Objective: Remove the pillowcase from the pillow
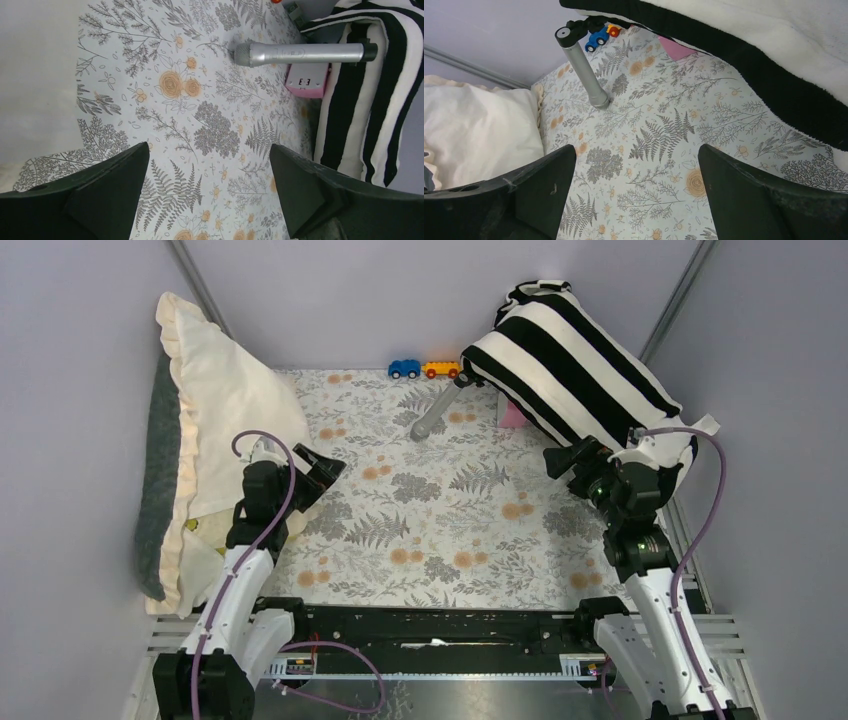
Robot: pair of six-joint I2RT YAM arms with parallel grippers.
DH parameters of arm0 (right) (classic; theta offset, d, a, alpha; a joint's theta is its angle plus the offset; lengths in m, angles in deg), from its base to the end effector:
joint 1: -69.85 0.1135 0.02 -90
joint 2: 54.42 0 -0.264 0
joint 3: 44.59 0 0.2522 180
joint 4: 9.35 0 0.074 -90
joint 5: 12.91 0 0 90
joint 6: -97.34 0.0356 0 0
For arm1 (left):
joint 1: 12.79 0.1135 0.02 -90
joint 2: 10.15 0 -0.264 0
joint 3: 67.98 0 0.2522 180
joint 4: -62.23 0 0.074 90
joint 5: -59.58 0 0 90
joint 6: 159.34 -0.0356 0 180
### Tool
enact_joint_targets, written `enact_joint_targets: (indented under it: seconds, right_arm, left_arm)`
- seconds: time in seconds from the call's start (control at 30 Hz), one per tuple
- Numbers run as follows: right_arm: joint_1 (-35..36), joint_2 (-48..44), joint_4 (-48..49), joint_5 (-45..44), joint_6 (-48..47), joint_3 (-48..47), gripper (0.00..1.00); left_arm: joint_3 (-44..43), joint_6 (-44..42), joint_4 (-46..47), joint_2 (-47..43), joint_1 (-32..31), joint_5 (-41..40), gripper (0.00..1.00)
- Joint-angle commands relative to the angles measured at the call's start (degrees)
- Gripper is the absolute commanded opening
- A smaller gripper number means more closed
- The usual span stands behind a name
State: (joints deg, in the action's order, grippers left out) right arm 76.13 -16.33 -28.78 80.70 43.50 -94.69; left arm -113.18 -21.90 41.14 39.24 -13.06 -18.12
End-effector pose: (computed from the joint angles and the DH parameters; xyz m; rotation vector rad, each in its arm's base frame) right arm 0.1663 0.0206 0.3147 0.4013 1.6902 0.6030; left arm 0.1980 -0.0085 0.2490 -0.7009 1.9597 -0.7367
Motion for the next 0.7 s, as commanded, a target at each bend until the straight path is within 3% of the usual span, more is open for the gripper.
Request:
enact_joint_targets:
  seconds: [0.0, 0.27, 0.4, 0.53, 0.67]
  right_arm:
    - [0.13, 2.85, -2.22, -2.09, -2.58, -6.21, 1.00]
    - [0.15, 13.37, 1.76, -4.81, -10.83, -16.29, 1.00]
    - [0.20, 23.94, 1.71, -5.22, -18.57, -23.32, 0.99]
    - [1.62, 33.78, -0.36, -7.96, -30.03, -29.85, 1.00]
    - [2.85, 39.60, 3.98, -12.87, -40.79, -30.73, 1.00]
  left_arm:
    - [2.12, 0.68, 5.44, -4.44, 0.19, 3.89, 0.99]
    - [7.45, 3.58, 17.25, -3.17, 0.19, 17.30, 0.99]
    - [7.53, 4.06, 20.52, -0.33, -0.31, 21.06, 0.99]
    - [6.50, 3.19, 20.49, 0.33, -5.93, 18.22, 0.99]
    - [4.98, 2.20, 20.43, 1.73, -12.98, 14.03, 0.99]
